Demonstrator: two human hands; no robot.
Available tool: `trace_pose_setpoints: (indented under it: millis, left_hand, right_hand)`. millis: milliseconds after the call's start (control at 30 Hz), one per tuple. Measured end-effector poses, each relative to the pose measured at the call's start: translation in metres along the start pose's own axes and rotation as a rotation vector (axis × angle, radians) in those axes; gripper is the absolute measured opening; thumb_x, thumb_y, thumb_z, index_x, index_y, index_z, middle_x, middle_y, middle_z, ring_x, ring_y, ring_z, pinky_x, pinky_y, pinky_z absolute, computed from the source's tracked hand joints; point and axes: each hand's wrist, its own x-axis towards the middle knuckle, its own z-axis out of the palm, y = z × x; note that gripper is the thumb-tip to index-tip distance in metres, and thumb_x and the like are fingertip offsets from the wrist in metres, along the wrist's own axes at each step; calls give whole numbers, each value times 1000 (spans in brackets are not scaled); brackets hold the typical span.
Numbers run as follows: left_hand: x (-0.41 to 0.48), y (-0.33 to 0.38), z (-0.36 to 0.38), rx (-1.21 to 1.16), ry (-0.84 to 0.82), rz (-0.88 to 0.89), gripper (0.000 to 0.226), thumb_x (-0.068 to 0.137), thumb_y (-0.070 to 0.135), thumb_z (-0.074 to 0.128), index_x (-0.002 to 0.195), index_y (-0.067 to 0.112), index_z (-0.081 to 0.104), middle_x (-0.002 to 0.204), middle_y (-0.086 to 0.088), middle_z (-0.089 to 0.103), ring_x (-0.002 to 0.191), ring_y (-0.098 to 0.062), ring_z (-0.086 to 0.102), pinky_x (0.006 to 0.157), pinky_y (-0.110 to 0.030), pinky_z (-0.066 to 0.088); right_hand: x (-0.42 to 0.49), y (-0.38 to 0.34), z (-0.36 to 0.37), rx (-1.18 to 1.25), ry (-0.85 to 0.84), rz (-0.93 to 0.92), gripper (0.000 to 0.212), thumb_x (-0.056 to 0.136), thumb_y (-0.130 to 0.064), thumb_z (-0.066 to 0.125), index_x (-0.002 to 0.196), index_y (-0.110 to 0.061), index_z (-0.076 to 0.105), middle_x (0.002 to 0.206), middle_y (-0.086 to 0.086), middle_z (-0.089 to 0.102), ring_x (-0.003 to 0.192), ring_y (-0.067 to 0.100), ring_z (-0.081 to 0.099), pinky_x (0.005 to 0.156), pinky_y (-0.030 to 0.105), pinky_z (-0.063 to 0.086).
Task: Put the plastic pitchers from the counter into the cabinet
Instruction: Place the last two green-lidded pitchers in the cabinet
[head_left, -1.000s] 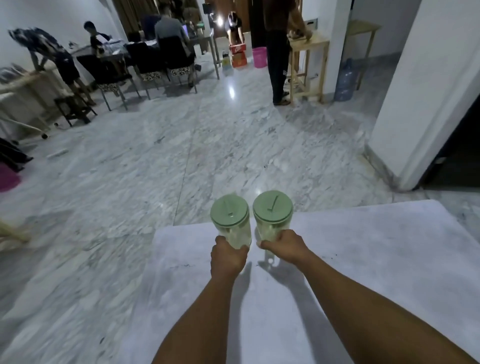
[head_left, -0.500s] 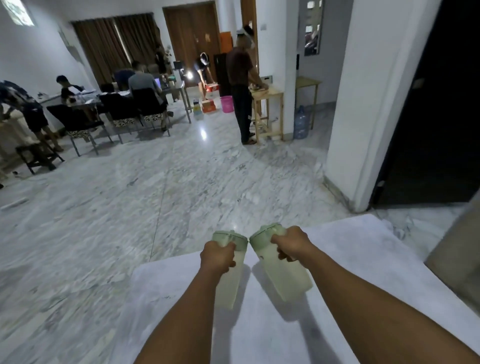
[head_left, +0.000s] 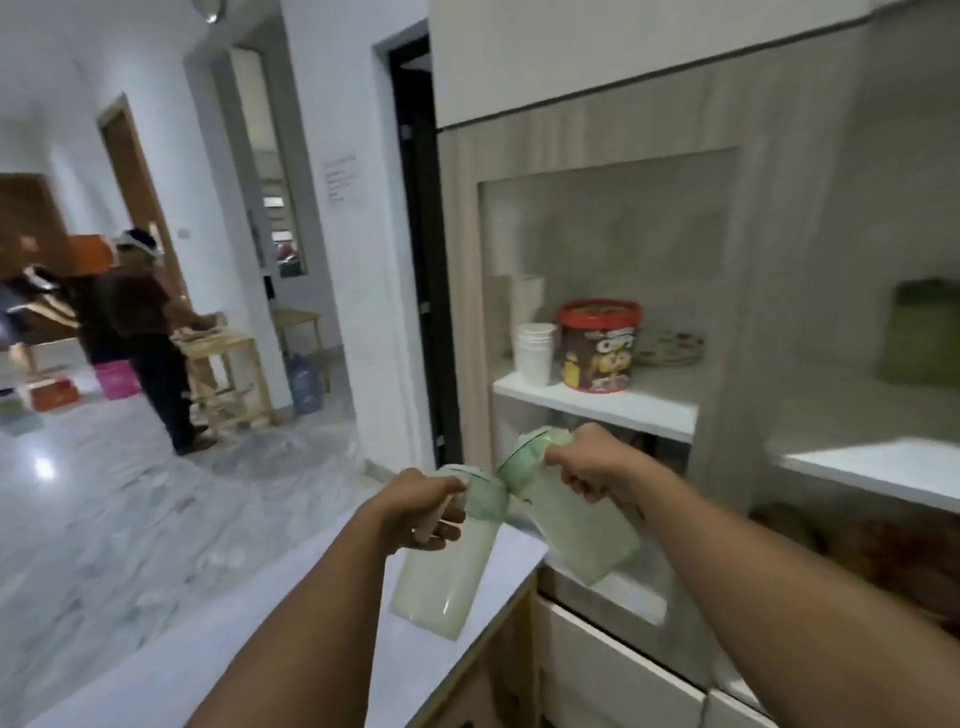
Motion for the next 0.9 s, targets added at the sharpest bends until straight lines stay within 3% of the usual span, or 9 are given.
trace_pose_setpoints:
  millis: [133, 333, 467, 600, 633, 700, 733, 800, 900]
  left_hand:
    - [-1, 76, 121, 149, -367, 37, 25, 95, 33, 61, 101, 9, 64, 73, -6, 64, 66, -21, 63, 66, -30, 51]
    - [-22, 175, 320, 134, -605, 313, 29, 95, 32, 62, 103, 4, 68, 67, -4, 61, 54, -18, 57, 58, -27, 46]
    - [-29, 227, 428, -6, -616, 514, 45, 97, 33, 63, 123, -3, 55, 77, -9, 61, 53, -17, 57, 55, -29, 46]
    - [-13, 266, 525, -105, -600, 611, 32, 98, 45, 56, 111, 16, 55, 99, -8, 64, 85, -22, 62, 73, -31, 50]
    - [-4, 272, 550, -111, -563, 628, 49, 92, 56, 55, 120, 16, 54, 113, -9, 65, 100, -25, 64, 85, -35, 53]
    - [23, 279, 605, -133, -492, 624, 91, 73, 76, 51, 145, 21, 42, 142, -12, 56, 129, -33, 56, 107, -50, 48]
    - [36, 281, 632, -135, -486, 612, 100, 68, 79, 48, 150, 24, 36, 148, -12, 52, 135, -35, 51, 111, -53, 44]
    - [67, 280, 681, -124, -482, 574, 94, 71, 76, 46, 148, 23, 39, 148, -13, 52, 134, -38, 51, 111, -54, 44]
    - [70, 292, 715, -137, -428, 600, 54, 92, 53, 49, 137, 24, 44, 133, -18, 60, 119, -42, 59, 100, -45, 51]
  right_hand:
    - [-71, 53, -142, -42, 156, 118, 16, 83, -16, 61, 75, -7, 52, 59, 12, 48, 39, 18, 39, 44, 23, 31]
    - [-171, 117, -316, -69, 514, 236, 18, 86, -20, 63, 78, -5, 57, 67, 12, 53, 49, 21, 44, 48, 27, 35]
    - [-195, 162, -396, 79, 852, 187, 16, 90, -24, 61, 84, -9, 59, 71, 10, 60, 57, 21, 52, 56, 30, 39]
    - [-177, 212, -460, 287, 1160, 91, 18, 91, -26, 60, 78, -14, 57, 70, 9, 58, 61, 23, 56, 52, 27, 37]
    - [-166, 230, -474, 325, 1220, 80, 18, 88, -31, 62, 86, -13, 62, 77, 12, 62, 68, 27, 61, 54, 27, 42]
    - [-141, 274, -501, 420, 1291, 112, 48, 74, -44, 65, 112, -15, 64, 102, 16, 69, 91, 34, 67, 71, 35, 54]
    - [-129, 298, -512, 475, 1303, 142, 56, 69, -46, 65, 116, -17, 63, 109, 15, 68, 96, 34, 66, 78, 38, 53]
    - [-108, 335, -527, 553, 1273, 166, 45, 71, -35, 63, 110, -14, 65, 105, 12, 69, 90, 29, 64, 77, 39, 51]
    - [-85, 357, -548, 609, 1259, 164, 13, 85, -10, 61, 96, -8, 66, 80, 14, 67, 68, 26, 58, 60, 31, 46]
